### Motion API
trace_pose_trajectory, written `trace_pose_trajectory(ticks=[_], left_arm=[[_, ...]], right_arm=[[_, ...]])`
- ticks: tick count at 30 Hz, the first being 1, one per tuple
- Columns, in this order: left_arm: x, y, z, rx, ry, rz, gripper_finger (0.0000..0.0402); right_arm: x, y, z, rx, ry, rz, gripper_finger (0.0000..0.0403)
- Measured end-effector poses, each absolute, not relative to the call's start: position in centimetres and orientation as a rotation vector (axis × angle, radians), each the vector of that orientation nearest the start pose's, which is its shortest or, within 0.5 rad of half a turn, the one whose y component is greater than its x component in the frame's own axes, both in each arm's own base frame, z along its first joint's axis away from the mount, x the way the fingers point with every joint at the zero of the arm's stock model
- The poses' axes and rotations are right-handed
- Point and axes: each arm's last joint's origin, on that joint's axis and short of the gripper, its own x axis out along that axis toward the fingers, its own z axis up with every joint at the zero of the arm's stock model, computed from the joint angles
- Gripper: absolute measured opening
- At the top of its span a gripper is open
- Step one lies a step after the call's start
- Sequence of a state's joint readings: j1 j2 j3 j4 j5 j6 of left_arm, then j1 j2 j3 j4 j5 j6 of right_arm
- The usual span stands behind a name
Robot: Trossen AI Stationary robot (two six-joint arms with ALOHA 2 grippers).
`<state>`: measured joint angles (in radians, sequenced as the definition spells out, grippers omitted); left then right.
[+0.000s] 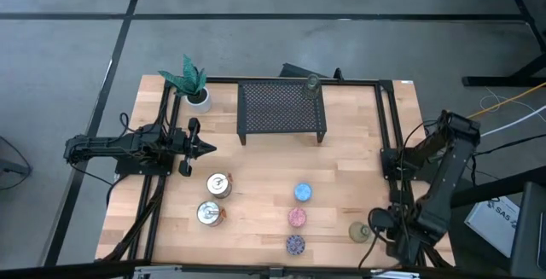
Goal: Pick & Place candle stick holders
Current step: Put the right candle holder on the shelf
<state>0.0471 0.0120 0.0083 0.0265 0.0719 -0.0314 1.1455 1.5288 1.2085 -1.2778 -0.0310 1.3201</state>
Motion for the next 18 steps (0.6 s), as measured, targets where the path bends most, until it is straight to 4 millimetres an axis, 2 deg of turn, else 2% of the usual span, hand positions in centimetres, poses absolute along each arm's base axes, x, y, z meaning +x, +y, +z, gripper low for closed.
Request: trace_pose_trajectory(ticks=[12, 18], left_arm=[[9.8, 0.3, 16.8, -0.03, -0.022, -0.025, 0.0002], [9.8, 0.3, 16.8, -0.03, -0.023, -0.025, 0.0002]], right_arm=[[10.4, 24.1, 23.7, 0.051, 1.616, -0.189, 0.0126], [10.2, 23.6, 22.1, 0.032, 1.625, -0.214, 0.0126]])
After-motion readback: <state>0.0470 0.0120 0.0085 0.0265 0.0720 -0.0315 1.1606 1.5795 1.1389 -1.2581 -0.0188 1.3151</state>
